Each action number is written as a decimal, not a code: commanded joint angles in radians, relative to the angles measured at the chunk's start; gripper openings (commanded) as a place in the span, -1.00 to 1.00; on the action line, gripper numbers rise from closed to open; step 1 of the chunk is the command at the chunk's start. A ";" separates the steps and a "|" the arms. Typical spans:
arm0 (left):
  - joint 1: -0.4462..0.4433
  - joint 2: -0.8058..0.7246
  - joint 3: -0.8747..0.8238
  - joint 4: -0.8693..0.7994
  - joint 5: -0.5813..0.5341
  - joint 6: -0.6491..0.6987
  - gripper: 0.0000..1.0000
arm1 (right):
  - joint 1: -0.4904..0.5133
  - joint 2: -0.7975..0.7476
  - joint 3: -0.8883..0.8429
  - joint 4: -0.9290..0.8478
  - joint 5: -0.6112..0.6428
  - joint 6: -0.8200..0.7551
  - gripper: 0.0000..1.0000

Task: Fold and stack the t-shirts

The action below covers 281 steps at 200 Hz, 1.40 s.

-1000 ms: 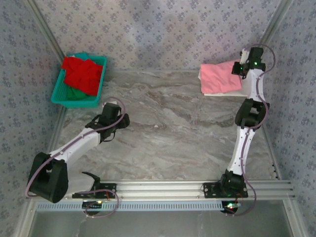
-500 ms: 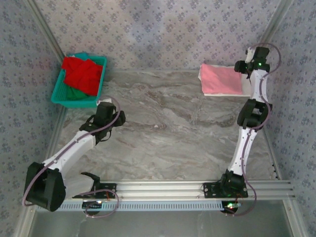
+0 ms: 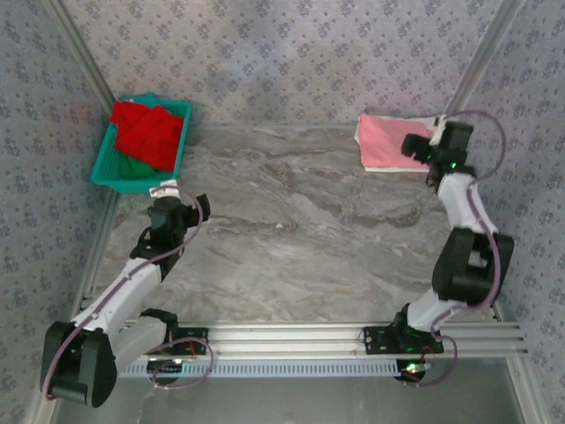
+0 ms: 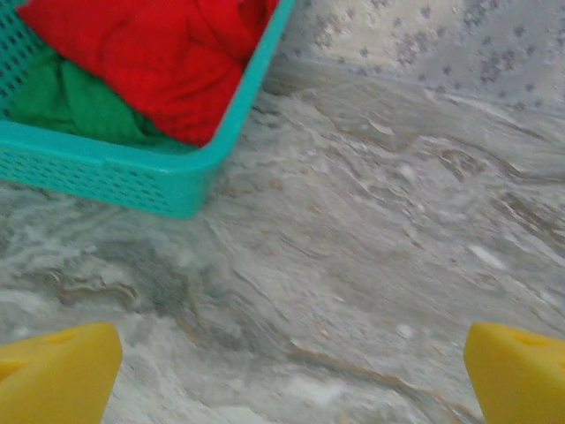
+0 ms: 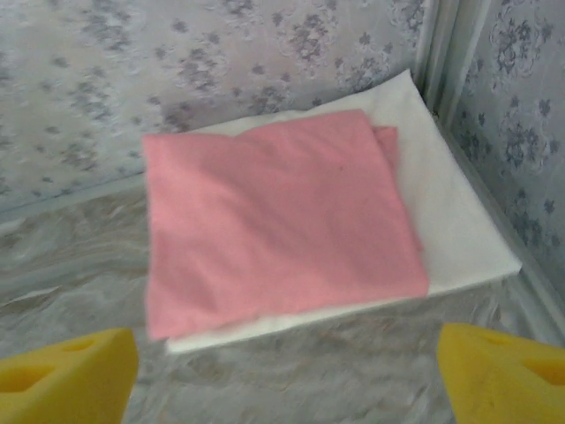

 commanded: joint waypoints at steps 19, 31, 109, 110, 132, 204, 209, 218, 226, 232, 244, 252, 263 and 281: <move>0.067 0.096 -0.073 0.349 -0.059 0.218 0.99 | 0.194 -0.226 -0.365 0.177 0.194 -0.075 0.92; 0.095 0.139 -0.087 0.400 -0.050 0.230 0.99 | 0.212 -0.274 -0.452 0.204 0.236 -0.075 1.00; 0.246 0.254 -0.151 0.633 0.139 0.253 0.99 | 0.179 -0.109 -0.704 0.663 0.144 -0.146 1.00; 0.248 0.254 -0.153 0.638 0.140 0.254 0.99 | 0.179 -0.105 -0.701 0.664 0.143 -0.149 1.00; 0.256 0.256 -0.187 0.721 0.208 0.255 0.99 | 0.154 -0.049 -0.699 0.708 0.073 -0.163 1.00; 0.256 0.244 -0.246 0.719 0.221 0.264 0.98 | 0.114 -0.002 -0.790 0.905 0.006 -0.138 1.00; 0.257 0.264 -0.264 0.764 0.218 0.263 0.99 | 0.116 -0.006 -0.785 0.891 0.010 -0.140 1.00; 0.258 0.298 -0.279 0.822 0.218 0.261 0.99 | 0.119 -0.003 -0.788 0.900 0.019 -0.141 1.00; 0.260 0.322 -0.266 0.817 0.235 0.263 0.99 | 0.124 -0.005 -0.786 0.893 0.035 -0.141 0.99; 0.260 0.340 -0.251 0.804 0.256 0.272 0.98 | 0.129 -0.004 -0.787 0.897 0.045 -0.143 1.00; 0.259 0.391 -0.237 0.827 0.278 0.279 0.98 | 0.130 -0.004 -0.784 0.894 0.045 -0.143 1.00; 0.259 0.435 -0.238 0.867 0.284 0.281 0.99 | 0.126 -0.004 -0.786 0.893 0.038 -0.141 1.00; 0.261 0.493 -0.223 0.891 0.298 0.284 0.98 | 0.126 -0.004 -0.785 0.893 0.039 -0.141 1.00; 0.262 0.550 -0.166 0.839 0.314 0.290 0.99 | 0.132 -0.004 -0.784 0.894 0.051 -0.145 1.00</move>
